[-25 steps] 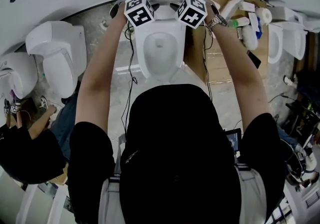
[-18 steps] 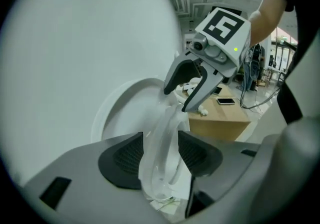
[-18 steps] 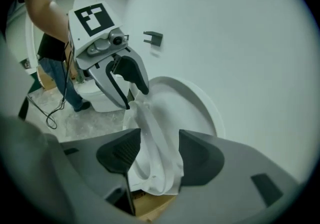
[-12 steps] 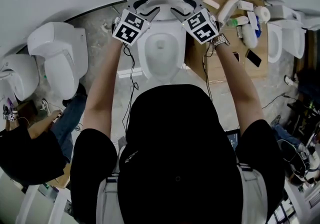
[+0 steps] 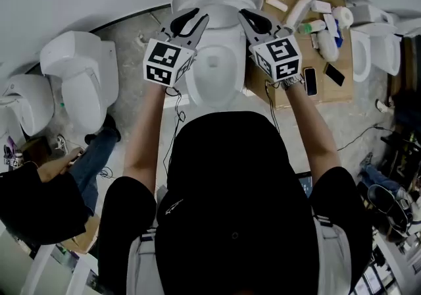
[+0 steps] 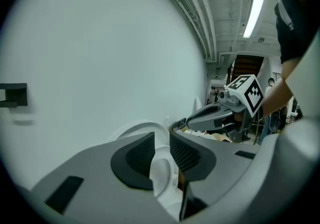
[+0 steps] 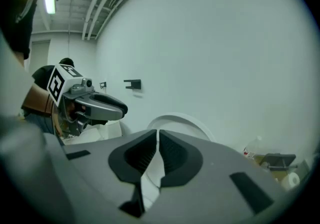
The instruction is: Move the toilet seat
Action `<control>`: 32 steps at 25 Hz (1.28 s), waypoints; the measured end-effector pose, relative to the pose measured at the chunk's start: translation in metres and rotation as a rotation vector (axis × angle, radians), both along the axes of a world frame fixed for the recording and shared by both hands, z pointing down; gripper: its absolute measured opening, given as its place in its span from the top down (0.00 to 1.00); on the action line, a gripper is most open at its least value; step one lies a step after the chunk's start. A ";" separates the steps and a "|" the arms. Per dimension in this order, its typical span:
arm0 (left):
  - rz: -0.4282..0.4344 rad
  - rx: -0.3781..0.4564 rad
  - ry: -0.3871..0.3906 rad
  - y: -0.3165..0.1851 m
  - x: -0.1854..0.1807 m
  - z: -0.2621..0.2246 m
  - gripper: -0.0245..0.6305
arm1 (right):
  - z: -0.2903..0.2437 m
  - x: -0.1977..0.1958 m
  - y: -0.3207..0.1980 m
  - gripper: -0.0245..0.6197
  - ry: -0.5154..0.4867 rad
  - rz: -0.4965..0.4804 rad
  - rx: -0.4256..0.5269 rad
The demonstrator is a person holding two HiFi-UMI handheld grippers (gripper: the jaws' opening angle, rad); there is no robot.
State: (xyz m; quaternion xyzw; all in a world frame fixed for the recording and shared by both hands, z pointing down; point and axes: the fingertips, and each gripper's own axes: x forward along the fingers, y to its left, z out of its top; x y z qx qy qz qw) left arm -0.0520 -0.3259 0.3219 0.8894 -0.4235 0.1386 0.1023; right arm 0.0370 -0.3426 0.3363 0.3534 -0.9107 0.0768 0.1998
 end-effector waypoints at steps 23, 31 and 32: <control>-0.086 0.088 0.245 0.123 0.004 -0.084 0.91 | -0.090 0.015 0.119 0.94 -0.277 0.147 0.015; -0.053 0.152 0.198 0.143 0.014 -0.097 0.91 | -0.108 0.015 0.146 0.94 -0.349 0.164 0.002; -0.047 0.160 0.197 0.146 0.016 -0.099 0.91 | -0.109 0.015 0.150 0.94 -0.348 0.164 0.007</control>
